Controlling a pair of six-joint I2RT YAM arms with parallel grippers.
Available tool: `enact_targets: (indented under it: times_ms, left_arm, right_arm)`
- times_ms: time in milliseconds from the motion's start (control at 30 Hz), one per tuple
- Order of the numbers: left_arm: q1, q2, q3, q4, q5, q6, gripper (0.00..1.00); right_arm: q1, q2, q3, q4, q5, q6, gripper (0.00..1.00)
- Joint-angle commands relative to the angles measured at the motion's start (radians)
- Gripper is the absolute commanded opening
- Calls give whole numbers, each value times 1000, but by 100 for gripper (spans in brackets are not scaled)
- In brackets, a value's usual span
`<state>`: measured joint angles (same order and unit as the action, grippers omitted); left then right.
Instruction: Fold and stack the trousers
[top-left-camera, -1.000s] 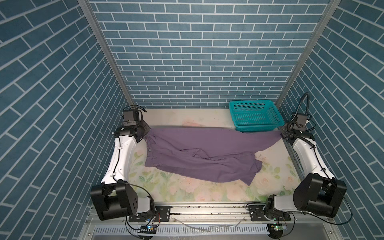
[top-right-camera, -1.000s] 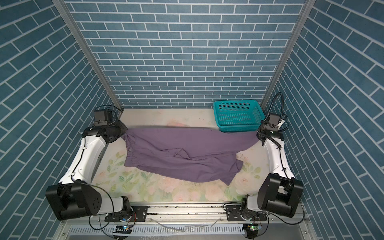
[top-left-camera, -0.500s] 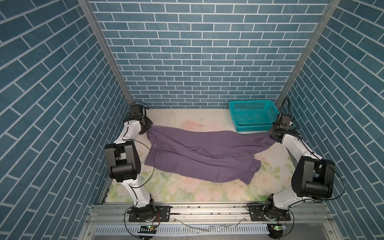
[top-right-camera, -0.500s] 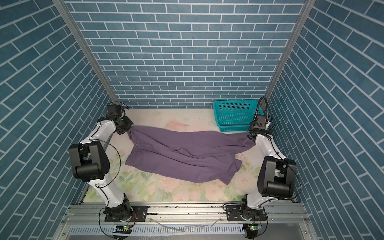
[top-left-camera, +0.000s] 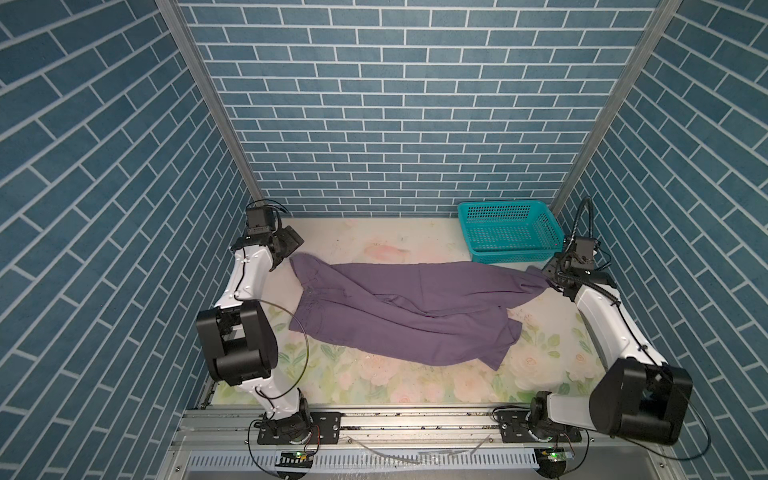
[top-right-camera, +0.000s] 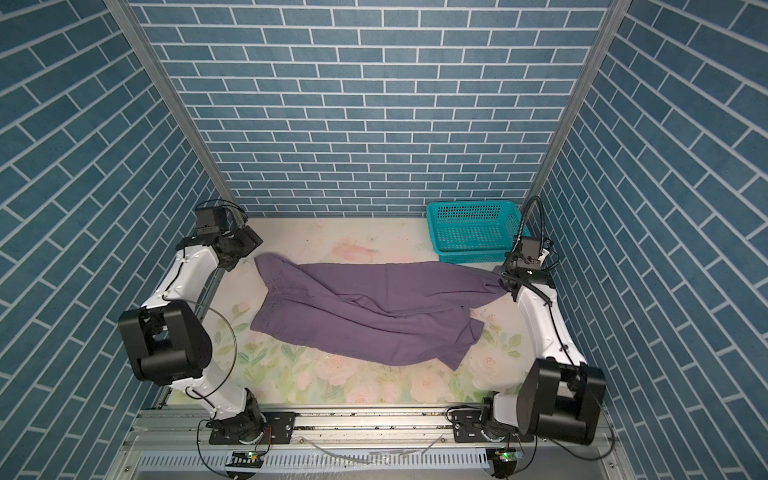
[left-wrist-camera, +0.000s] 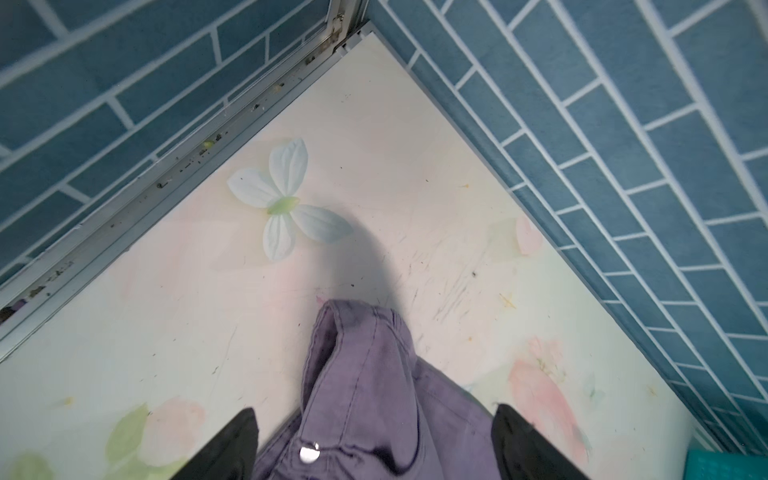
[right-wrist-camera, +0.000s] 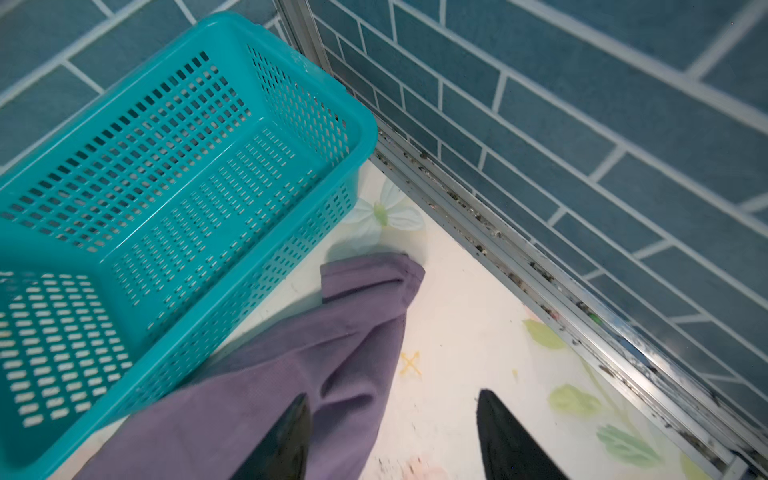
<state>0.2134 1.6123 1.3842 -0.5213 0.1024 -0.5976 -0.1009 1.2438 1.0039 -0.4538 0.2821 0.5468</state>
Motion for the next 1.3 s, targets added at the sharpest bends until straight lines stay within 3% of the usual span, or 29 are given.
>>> enact_targets:
  times_ms: [0, 33, 100, 133, 200, 267, 367, 433, 500, 600, 800, 967, 1033, 1067, 1267]
  left_arm:
    - [-6, -118, -113, -41, 14, -3, 83]
    - [-8, -158, -166, -42, 17, -12, 77]
    - [-12, -250, -285, -33, 25, -32, 61]
    - [-15, -287, -330, -36, 24, -35, 53]
    - [-23, -356, -423, -58, 26, -32, 43]
    - [-26, -391, -483, -88, 34, -20, 41]
    - [-26, -415, -563, -110, 56, -8, 57]
    - [-27, -421, -604, -109, 62, -6, 70]
    - [-27, -421, -637, -102, 62, -8, 75]
    - [-28, -404, -665, -86, 60, -11, 77]
    - [-29, -355, -695, -66, 51, -28, 78]
    - [-34, -323, -720, -60, 31, -35, 80]
    - [-36, -305, -724, -51, 32, -37, 80]
    - [-37, -298, -727, -47, 35, -41, 78]
    - [-43, -234, -733, -31, 21, -54, 74]
  right_arm:
    - [1, -82, -120, -126, -75, 40, 54]
    - [1, -99, -147, -135, -102, 46, 45]
    - [1, -119, -196, -150, -165, 56, 16]
    - [1, -121, -215, -153, -194, 58, 7]
    - [1, -109, -247, -149, -268, 52, 0]
    - [2, -85, -270, -148, -317, 48, 0]
    - [1, -41, -299, -134, -363, 44, 3]
    - [1, -18, -316, -119, -411, 48, 13]
    - [3, -5, -329, -103, -424, 51, 25]
    - [1, 16, -348, -75, -433, 63, 33]
    - [3, 95, -367, 2, -460, 89, 35]
    - [3, 170, -361, 74, -495, 108, 28]
    - [3, 188, -352, 85, -497, 107, 6]
    - [3, 190, -346, 84, -497, 105, 0]
    - [6, 84, -211, -68, -397, 34, 0]
